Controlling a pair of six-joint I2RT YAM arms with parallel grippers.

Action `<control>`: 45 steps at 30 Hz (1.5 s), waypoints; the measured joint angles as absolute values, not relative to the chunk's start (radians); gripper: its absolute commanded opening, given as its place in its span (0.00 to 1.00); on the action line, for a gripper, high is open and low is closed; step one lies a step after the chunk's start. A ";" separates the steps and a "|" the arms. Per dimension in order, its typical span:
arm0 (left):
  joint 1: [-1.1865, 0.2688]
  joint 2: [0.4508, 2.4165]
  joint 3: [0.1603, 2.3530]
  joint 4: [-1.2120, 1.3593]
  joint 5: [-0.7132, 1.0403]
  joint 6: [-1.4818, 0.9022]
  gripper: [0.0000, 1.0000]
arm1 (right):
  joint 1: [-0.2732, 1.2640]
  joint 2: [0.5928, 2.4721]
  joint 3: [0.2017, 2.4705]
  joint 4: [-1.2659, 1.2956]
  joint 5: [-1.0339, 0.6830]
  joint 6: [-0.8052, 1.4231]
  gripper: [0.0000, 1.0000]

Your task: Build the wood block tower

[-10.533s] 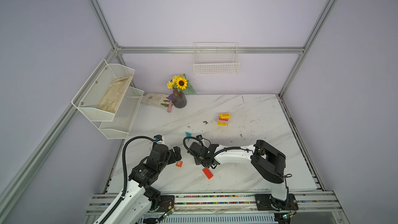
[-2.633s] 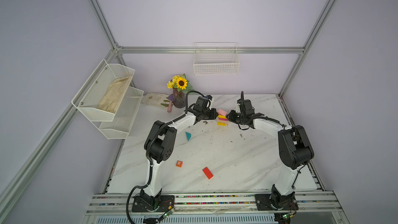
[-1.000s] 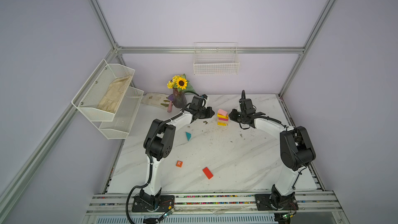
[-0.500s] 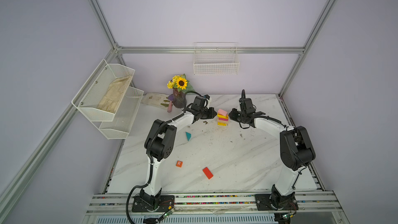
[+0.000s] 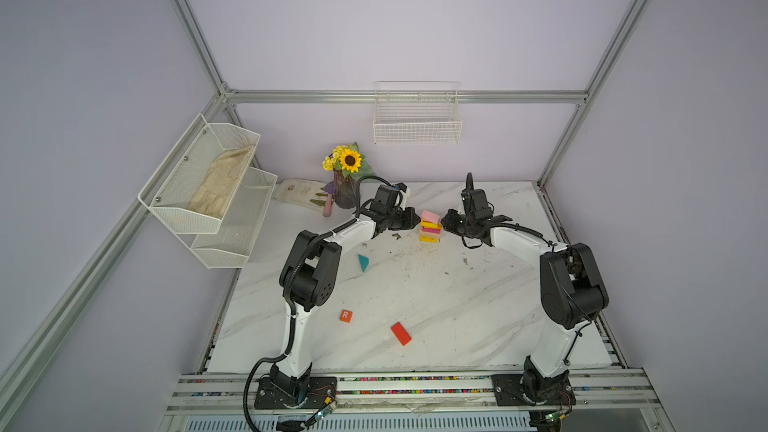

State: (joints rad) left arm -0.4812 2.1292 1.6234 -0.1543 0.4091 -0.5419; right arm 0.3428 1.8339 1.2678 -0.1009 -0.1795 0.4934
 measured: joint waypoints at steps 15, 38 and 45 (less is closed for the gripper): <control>-0.487 2.130 1.629 -0.155 0.413 -0.542 0.15 | 0.311 1.845 1.268 -0.109 -0.149 0.521 0.25; -0.487 2.130 1.629 -0.161 0.373 -0.540 0.15 | 0.300 1.962 1.348 -0.109 -0.204 0.524 0.24; -0.487 2.130 1.629 -0.166 0.371 -0.540 0.15 | 0.321 1.962 1.351 -0.110 -0.203 0.522 0.24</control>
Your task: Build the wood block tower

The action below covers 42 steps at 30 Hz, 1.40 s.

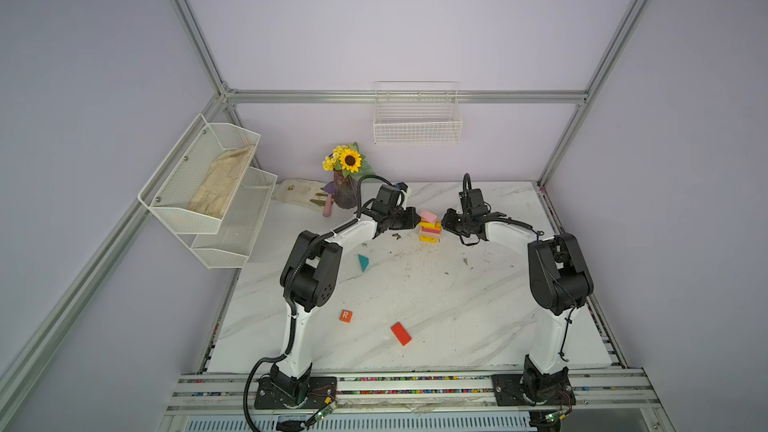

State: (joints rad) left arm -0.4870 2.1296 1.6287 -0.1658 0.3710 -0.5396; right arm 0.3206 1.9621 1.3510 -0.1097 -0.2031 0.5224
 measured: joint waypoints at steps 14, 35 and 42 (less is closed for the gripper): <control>-0.488 2.129 1.629 -0.166 0.372 -0.540 0.15 | 0.327 1.962 1.352 -0.117 -0.196 0.523 0.24; -0.498 2.090 1.629 -0.167 0.361 -0.541 0.36 | 0.327 1.885 1.334 -0.154 -0.132 0.522 0.34; -0.498 2.030 1.629 -0.134 0.355 -0.541 0.43 | 0.355 1.739 1.281 -0.146 -0.120 0.513 0.43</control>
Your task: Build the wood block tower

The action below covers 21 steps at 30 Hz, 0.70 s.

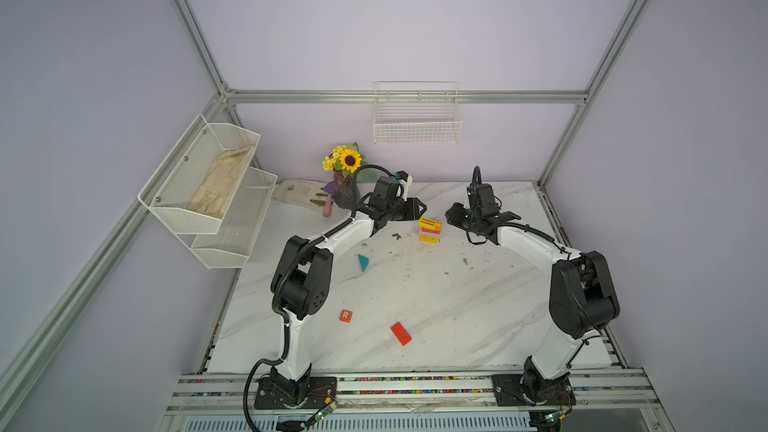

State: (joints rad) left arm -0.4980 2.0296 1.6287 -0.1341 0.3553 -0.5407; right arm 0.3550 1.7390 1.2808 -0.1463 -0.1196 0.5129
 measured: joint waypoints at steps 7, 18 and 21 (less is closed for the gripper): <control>-0.498 2.031 1.629 -0.132 0.362 -0.542 0.44 | 0.412 1.736 1.253 -0.130 -0.139 0.516 0.45; -0.498 2.065 1.629 -0.137 0.372 -0.542 0.44 | 0.416 1.769 1.236 -0.110 -0.166 0.519 0.54; -0.498 2.080 1.629 -0.137 0.374 -0.546 0.44 | 0.422 1.781 1.236 -0.108 -0.170 0.518 0.54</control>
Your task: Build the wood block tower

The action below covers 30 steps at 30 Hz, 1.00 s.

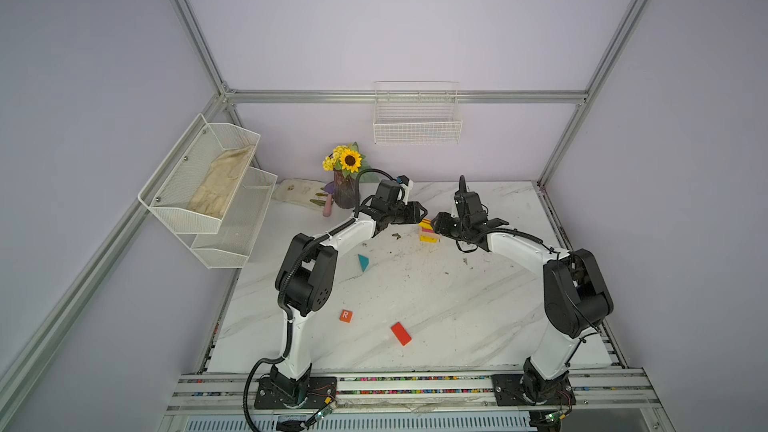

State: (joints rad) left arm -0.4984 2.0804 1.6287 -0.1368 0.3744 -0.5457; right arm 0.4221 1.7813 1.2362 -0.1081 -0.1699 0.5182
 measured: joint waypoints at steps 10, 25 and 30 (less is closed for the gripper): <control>-0.501 2.115 1.629 -0.141 0.398 -0.566 0.40 | 0.427 1.812 1.237 -0.108 -0.172 0.511 0.52; -0.513 2.115 1.629 -0.139 0.416 -0.566 0.39 | 0.429 1.820 1.237 -0.109 -0.155 0.508 0.44; -0.513 2.115 1.629 -0.138 0.416 -0.566 0.39 | 0.429 1.820 1.237 -0.109 -0.152 0.508 0.49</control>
State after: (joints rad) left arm -0.5133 2.1147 1.6287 -0.1383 0.4160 -0.5663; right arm 0.4286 1.8202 1.2373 -0.1089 -0.1516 0.5079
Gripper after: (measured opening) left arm 0.386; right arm 0.457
